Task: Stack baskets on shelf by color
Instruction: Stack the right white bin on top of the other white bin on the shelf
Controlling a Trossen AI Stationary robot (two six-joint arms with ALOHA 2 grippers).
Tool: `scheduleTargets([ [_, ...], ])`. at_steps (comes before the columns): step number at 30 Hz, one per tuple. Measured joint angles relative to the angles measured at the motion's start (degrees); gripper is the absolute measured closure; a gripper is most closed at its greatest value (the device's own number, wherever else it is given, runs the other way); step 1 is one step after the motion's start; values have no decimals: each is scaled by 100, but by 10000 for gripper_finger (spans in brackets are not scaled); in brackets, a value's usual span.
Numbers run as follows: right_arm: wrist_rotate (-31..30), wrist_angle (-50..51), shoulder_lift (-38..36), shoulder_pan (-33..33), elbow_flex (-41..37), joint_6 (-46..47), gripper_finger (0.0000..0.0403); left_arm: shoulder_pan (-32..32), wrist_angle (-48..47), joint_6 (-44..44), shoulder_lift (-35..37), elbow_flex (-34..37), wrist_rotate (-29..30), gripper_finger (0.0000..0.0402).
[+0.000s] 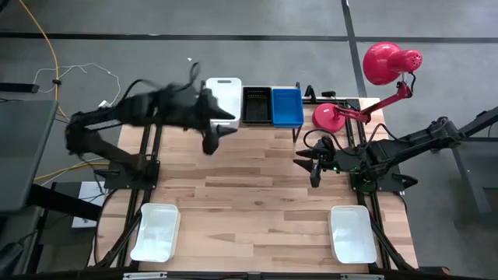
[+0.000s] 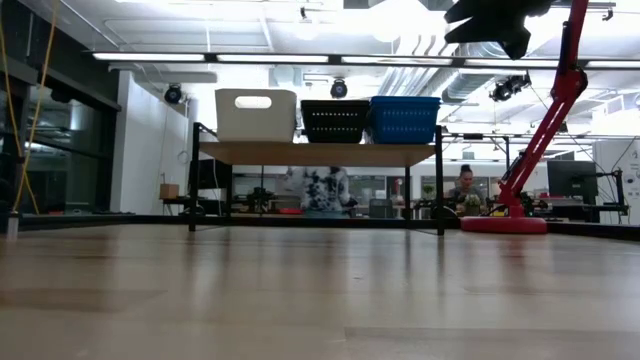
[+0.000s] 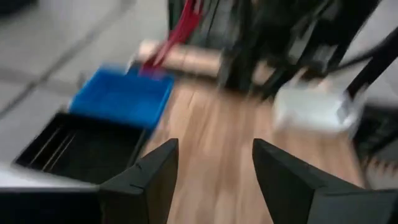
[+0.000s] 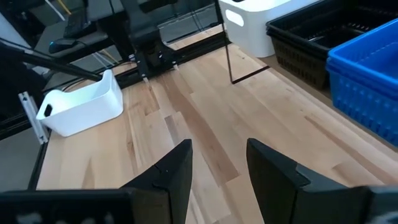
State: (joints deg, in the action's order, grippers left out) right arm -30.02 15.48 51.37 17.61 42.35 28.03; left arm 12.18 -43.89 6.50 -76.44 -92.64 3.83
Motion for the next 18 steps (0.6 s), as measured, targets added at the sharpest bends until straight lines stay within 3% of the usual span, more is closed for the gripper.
scheduleTargets([
  [7,-144,-85,0,2,0,-148,265,-1024,2737,921,1567,2827,1205,211],
  [11,-127,-345,0,2,0,-453,265,-1473,4121,1459,2224,4159,1460,211],
  [15,-121,-815,0,1,0,-745,265,-1752,5384,1831,2634,4965,1571,211],
  [18,43,-1420,0,-1,0,-800,265,-1802,5582,1939,2805,5150,1678,211],
])
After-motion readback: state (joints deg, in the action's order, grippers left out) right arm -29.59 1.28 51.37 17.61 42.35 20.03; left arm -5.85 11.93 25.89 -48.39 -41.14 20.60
